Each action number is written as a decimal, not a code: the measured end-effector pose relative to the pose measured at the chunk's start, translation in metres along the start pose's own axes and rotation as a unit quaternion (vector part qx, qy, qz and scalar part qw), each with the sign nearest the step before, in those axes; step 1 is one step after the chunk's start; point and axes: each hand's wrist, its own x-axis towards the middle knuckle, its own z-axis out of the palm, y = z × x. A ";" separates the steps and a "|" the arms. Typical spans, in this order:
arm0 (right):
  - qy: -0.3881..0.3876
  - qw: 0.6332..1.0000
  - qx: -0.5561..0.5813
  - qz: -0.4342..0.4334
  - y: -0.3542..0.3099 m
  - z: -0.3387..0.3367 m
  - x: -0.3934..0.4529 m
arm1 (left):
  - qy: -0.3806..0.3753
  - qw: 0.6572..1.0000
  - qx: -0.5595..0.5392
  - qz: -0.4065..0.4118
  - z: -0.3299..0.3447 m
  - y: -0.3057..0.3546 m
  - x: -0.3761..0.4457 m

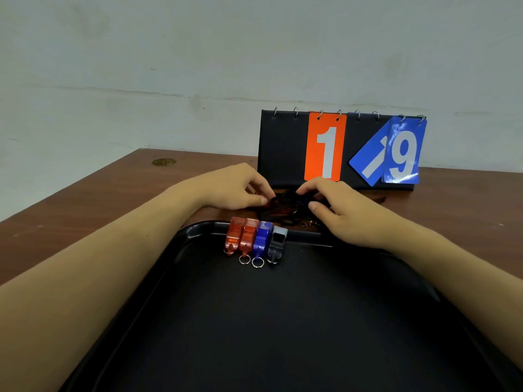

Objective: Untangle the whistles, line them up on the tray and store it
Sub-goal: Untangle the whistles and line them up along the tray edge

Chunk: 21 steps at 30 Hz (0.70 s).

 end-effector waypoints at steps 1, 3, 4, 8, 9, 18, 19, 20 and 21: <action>-0.013 1.000 0.007 0.010 0.001 0.001 0.000 | 0.001 1.000 -0.003 0.001 0.000 0.000 0.000; -0.030 0.999 0.010 0.020 0.003 0.001 0.001 | -0.003 1.000 -0.005 0.001 0.001 -0.001 0.001; -0.033 0.999 0.007 0.022 0.003 0.002 0.001 | -0.007 1.000 0.002 0.000 0.001 -0.001 0.002; -0.015 0.999 0.013 0.037 0.004 0.004 0.003 | -0.017 1.000 0.018 -0.010 0.004 -0.001 0.004; -0.001 0.999 0.018 0.036 0.005 0.004 0.003 | -0.013 1.000 0.016 -0.010 0.004 0.000 0.003; -0.009 0.996 -0.047 0.073 0.009 0.001 0.004 | 0.027 1.000 0.010 0.002 0.003 -0.005 -0.001; -0.007 0.996 -0.050 0.071 0.009 0.002 0.005 | 0.021 1.000 0.007 0.001 0.003 -0.006 -0.002; -0.002 0.996 -0.049 0.072 0.010 0.002 0.005 | 0.016 1.000 0.005 0.000 0.003 -0.006 -0.002; 0.006 0.996 -0.048 0.073 0.010 0.002 0.006 | 0.010 1.000 0.005 -0.002 0.003 -0.005 -0.002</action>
